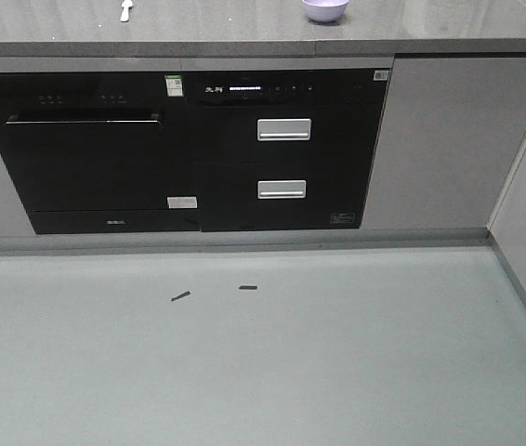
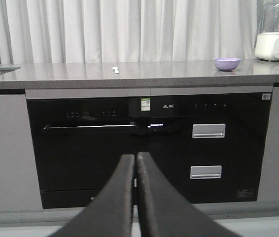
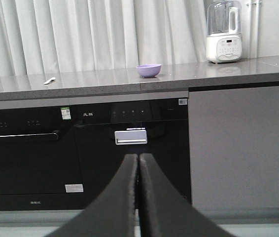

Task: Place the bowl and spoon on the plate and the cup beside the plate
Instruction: 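Drive the base toward the counter holding the lavender bowl and spoon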

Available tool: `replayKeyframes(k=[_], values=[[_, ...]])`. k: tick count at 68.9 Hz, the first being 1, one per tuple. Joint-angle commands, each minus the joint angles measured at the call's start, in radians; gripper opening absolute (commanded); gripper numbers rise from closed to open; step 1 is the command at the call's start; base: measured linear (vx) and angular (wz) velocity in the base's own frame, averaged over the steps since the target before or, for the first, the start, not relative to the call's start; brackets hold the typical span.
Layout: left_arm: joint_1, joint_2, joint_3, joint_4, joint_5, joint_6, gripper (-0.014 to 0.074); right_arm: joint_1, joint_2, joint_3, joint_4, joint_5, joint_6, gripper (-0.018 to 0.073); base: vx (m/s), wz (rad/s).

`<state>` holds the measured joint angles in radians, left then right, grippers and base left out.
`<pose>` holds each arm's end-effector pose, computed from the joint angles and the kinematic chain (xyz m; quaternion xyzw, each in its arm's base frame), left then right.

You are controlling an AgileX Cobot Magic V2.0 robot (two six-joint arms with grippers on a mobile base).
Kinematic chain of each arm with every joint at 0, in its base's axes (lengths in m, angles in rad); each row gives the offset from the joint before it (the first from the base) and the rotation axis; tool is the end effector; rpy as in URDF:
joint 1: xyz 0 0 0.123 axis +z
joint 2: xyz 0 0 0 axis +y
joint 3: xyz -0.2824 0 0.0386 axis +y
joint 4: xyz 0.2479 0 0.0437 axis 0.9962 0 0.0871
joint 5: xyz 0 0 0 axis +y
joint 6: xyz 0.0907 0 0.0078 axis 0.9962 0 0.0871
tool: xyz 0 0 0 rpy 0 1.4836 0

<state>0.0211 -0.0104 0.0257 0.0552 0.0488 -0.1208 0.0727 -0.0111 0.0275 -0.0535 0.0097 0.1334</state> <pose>0.0567 0.0014 0.2005 -0.0313 0.6982 -0.0150 0.7151 0.0565 0.0041 0.2035 0.0027 0.6852 0.0553 0.7263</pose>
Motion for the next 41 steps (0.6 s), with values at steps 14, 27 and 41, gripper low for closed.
replayKeyframes(k=[14, 27, 41], values=[[-0.006, -0.014, -0.010, -0.007, -0.076, -0.004, -0.0006, 0.001, -0.008, 0.004, -0.007, -0.079, 0.001, -0.0011, 0.22, 0.01], [-0.006, -0.014, -0.010, -0.007, -0.076, -0.004, -0.0006, 0.001, -0.008, 0.004, -0.007, -0.079, 0.001, -0.0011, 0.22, 0.00], [-0.006, -0.014, -0.010, -0.007, -0.076, -0.004, -0.0006, 0.001, -0.008, 0.004, -0.007, -0.079, 0.001, -0.0011, 0.22, -0.02]])
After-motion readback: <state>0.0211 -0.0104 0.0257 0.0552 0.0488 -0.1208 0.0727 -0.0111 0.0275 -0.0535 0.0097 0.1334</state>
